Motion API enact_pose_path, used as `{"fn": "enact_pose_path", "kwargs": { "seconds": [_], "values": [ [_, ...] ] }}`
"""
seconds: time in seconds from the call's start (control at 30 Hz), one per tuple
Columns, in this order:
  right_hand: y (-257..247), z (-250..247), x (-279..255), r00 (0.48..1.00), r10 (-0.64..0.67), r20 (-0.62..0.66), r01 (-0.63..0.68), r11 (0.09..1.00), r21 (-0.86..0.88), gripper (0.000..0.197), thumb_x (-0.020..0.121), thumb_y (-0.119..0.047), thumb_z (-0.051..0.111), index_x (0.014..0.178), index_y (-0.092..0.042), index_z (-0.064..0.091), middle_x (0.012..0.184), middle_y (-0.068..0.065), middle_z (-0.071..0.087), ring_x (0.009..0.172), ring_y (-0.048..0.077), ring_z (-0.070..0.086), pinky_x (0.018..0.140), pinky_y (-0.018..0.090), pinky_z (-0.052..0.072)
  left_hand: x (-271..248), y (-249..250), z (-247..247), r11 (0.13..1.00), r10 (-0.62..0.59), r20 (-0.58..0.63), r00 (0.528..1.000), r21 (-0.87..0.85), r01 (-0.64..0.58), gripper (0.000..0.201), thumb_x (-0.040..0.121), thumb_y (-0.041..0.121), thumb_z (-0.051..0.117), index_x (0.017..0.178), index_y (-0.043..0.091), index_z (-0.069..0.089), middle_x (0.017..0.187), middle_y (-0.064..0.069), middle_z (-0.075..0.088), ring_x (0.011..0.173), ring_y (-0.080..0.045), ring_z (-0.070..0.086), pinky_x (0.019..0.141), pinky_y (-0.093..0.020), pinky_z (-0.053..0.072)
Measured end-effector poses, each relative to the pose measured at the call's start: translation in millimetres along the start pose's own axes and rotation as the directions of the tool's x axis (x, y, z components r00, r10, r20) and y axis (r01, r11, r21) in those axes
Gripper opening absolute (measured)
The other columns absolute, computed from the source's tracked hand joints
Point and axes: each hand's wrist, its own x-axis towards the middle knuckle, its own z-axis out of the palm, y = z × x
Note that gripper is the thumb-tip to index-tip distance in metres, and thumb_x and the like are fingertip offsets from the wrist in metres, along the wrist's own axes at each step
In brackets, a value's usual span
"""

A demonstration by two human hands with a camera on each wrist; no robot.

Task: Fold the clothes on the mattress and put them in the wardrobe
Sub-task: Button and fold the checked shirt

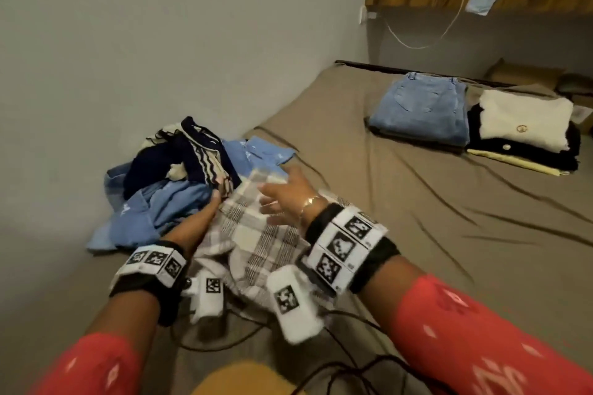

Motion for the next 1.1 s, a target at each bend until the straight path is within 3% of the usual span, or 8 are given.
{"fn": "enact_pose_path", "kwargs": {
  "seconds": [0.1, 0.17, 0.33, 0.5, 0.57, 0.7, 0.93, 1.1],
  "values": [
    [26.6, -38.5, -4.9, 0.977, 0.09, -0.192, -0.101, 0.994, -0.045, 0.011, 0.096, -0.01, 0.042, 0.092, -0.019, 0.036, 0.058, 0.005, 0.046, 0.043, 0.012, 0.042, 0.039, 0.014, 0.033, 21.6, -45.4, -21.1, 0.938, 0.028, 0.161, 0.987, 0.337, -0.081, 0.063, 0.069, 0.051, 0.069, 0.124, 0.03, 0.046, 0.141, 0.001, 0.044, 0.108, -0.005, 0.056, 0.102, -0.022, 0.037],
    [50.2, -72.5, -13.9, 0.935, 0.187, -0.3, -0.209, 0.977, -0.045, 0.013, 0.095, -0.009, 0.041, 0.084, -0.016, 0.041, 0.05, 0.006, 0.045, 0.029, 0.008, 0.038, 0.031, 0.009, 0.029, 35.7, -66.5, -26.5, 0.912, 0.072, 0.161, 0.984, 0.388, -0.13, 0.084, 0.054, 0.047, 0.076, 0.127, 0.05, 0.035, 0.147, 0.005, 0.036, 0.132, -0.017, 0.039, 0.111, -0.038, 0.031],
    [101.6, -101.7, -33.5, 0.866, 0.334, -0.371, -0.352, 0.936, 0.021, 0.023, 0.09, -0.001, 0.052, 0.072, -0.011, 0.043, 0.059, 0.007, 0.036, 0.026, 0.006, 0.034, 0.032, 0.011, 0.029, 26.1, -68.3, -30.6, 0.97, 0.12, 0.282, 0.952, 0.168, -0.173, 0.055, 0.073, -0.023, 0.06, 0.121, 0.004, 0.052, 0.126, -0.006, 0.049, 0.119, -0.013, 0.04, 0.077, -0.006, 0.043],
    [120.3, -84.0, -21.8, 0.842, 0.441, -0.311, -0.385, 0.895, 0.226, 0.03, 0.086, -0.033, 0.06, 0.065, -0.013, 0.05, 0.045, 0.0, 0.044, 0.045, 0.015, 0.048, 0.054, 0.025, 0.046, 5.9, -58.0, -41.3, 0.769, 0.317, 0.068, 0.946, 0.565, -0.298, 0.033, 0.076, 0.013, 0.076, 0.105, 0.02, 0.063, 0.1, -0.003, 0.047, 0.095, -0.018, 0.053, 0.075, -0.026, 0.04],
    [121.9, -77.3, -16.7, 0.858, 0.399, -0.324, -0.326, 0.909, 0.257, 0.025, 0.081, -0.034, 0.066, 0.079, -0.01, 0.06, 0.054, 0.0, 0.058, 0.054, 0.016, 0.057, 0.065, 0.03, 0.051, -5.7, -49.1, -31.8, 0.794, 0.379, 0.201, 0.903, 0.431, -0.429, 0.018, 0.076, 0.022, 0.075, 0.087, 0.033, 0.067, 0.089, -0.001, 0.052, 0.078, -0.01, 0.054, 0.068, -0.02, 0.041],
    [114.6, -60.7, -13.7, 0.897, 0.381, -0.225, -0.288, 0.889, 0.356, 0.029, 0.081, -0.021, 0.068, 0.105, -0.005, 0.062, 0.095, 0.012, 0.069, 0.082, 0.025, 0.065, 0.061, 0.032, 0.055, -9.3, -50.2, -10.9, 0.818, 0.108, 0.539, 0.836, 0.429, -0.383, 0.019, 0.075, 0.02, 0.077, 0.075, 0.033, 0.063, 0.082, 0.006, 0.053, 0.071, 0.006, 0.052, 0.07, -0.013, 0.041],
    [65.6, -66.0, -7.1, 0.93, 0.19, -0.314, -0.15, 0.978, 0.148, 0.041, 0.077, 0.009, 0.061, 0.118, 0.007, 0.055, 0.104, 0.021, 0.064, 0.089, 0.034, 0.062, 0.083, 0.044, 0.051, -4.4, -30.5, 6.3, 0.837, 0.09, 0.539, 0.837, 0.414, -0.357, 0.016, 0.08, 0.013, 0.072, 0.084, 0.024, 0.061, 0.077, 0.007, 0.057, 0.064, 0.007, 0.053, 0.072, -0.018, 0.043],
    [-30.0, -132.2, -36.2, 0.94, -0.058, -0.336, -0.04, 0.96, -0.277, 0.035, 0.069, 0.003, 0.068, 0.103, 0.0, 0.061, 0.097, 0.017, 0.066, 0.089, 0.032, 0.062, 0.088, 0.046, 0.051, -10.1, 42.1, 74.7, 0.764, 0.246, 0.608, 0.755, 0.358, -0.537, 0.036, 0.092, 0.013, 0.056, 0.127, 0.009, 0.048, 0.111, -0.002, 0.056, 0.095, -0.004, 0.054, 0.084, -0.015, 0.039]
  ]
}}
